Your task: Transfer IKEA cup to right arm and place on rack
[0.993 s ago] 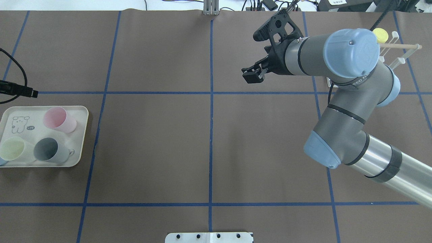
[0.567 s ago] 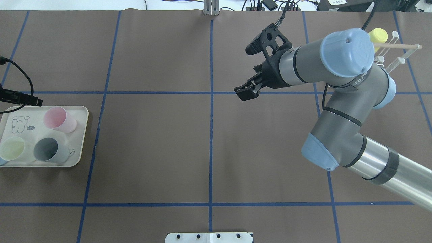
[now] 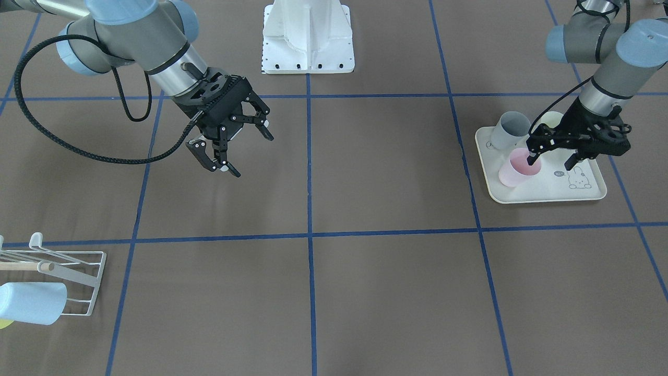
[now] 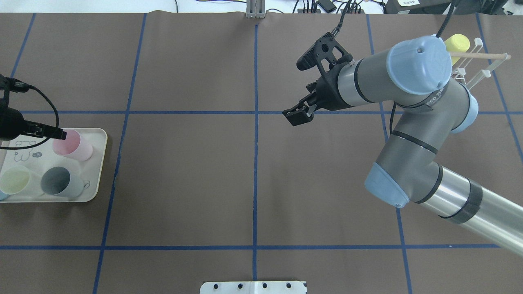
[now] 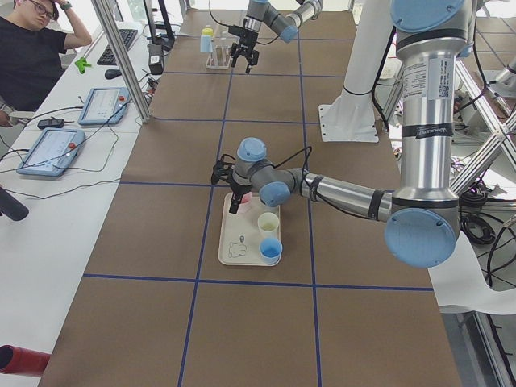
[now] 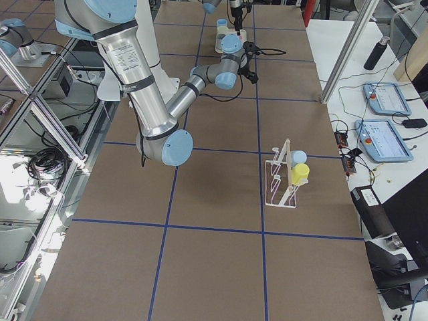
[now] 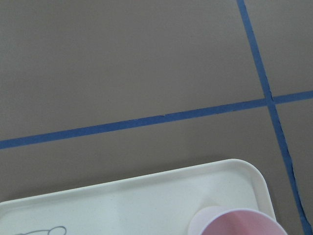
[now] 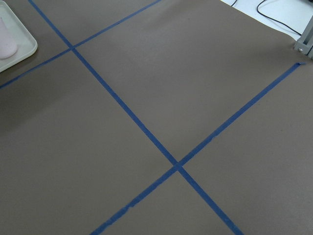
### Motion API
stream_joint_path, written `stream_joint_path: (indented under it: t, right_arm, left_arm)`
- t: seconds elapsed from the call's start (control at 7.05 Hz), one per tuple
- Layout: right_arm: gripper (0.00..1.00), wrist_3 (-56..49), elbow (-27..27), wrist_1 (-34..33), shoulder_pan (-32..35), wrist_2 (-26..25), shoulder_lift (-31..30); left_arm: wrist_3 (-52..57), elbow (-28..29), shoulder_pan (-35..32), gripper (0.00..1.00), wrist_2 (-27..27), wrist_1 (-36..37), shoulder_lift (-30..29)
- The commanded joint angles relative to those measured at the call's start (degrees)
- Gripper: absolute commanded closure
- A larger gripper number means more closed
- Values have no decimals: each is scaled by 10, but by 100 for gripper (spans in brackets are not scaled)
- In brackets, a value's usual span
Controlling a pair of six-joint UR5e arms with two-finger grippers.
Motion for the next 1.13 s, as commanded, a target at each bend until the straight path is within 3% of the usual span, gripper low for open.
stream_joint_path:
  t: [0.0, 0.28, 0.57, 0.85, 0.99]
  right_arm:
    - [1, 0, 0, 0, -4, 0, 0]
    - [1, 0, -1, 0, -6, -1, -1]
    - [1, 0, -1, 0, -7, -1, -1]
    - [1, 0, -1, 0, -7, -1, -2]
    - [1, 0, 0, 0, -8, -1, -2]
  left_arm:
    - [-9, 0, 10, 47, 1, -1, 0]
    - [-9, 3, 10, 55, 3, 0, 1]
    - [-9, 4, 11, 56, 7, 0, 2]
    - [-12, 3, 11, 90, 7, 0, 2]
    - [-12, 3, 10, 100, 7, 0, 3]
